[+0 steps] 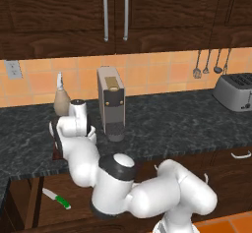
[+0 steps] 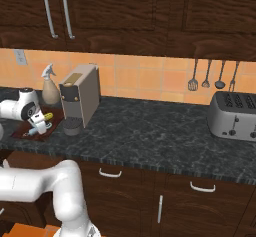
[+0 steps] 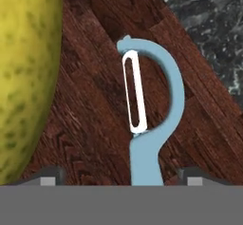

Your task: Place the appropriate cutting tool for cutting the cucumber skin on the cutting board.

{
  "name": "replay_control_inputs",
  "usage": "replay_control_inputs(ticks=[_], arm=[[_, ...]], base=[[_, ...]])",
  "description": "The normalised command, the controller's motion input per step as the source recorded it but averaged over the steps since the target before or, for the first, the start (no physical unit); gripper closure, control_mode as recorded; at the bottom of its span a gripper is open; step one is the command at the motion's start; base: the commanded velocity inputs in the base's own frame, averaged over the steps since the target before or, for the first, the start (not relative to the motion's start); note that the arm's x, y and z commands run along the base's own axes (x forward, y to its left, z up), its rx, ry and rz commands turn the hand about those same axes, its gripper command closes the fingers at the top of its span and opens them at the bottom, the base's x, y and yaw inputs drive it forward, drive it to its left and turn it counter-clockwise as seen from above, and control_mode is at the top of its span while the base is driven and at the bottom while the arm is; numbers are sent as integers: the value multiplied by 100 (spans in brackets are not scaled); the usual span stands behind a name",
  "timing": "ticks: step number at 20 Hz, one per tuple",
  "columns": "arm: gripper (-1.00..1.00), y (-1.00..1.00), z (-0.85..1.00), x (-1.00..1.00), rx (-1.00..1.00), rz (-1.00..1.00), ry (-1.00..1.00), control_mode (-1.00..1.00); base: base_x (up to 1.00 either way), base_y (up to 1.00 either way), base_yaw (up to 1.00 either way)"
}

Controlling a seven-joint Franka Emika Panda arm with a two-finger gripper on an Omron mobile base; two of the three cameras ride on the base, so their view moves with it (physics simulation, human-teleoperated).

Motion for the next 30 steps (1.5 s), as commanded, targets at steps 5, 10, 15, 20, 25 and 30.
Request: replay_control_inputs(ticks=[5, 10, 15, 20, 25, 30], arm=[[-100, 0, 17, -37, 0, 0, -1, -100], [-100, -32, 43, -95, 0, 2, -4, -100], [-100, -91, 35, -100, 0, 5, -11, -100], [-100, -100, 43, -100, -3, 7, -5, -100], [-100, -100, 50, -100, -5, 19, -1, -100], [-100, -96, 47, -100, -10, 30, -7, -100]], base=[[0, 0, 0], [0, 0, 0], [0, 0, 0], [0, 0, 0], [0, 0, 0], [0, 0, 0]])
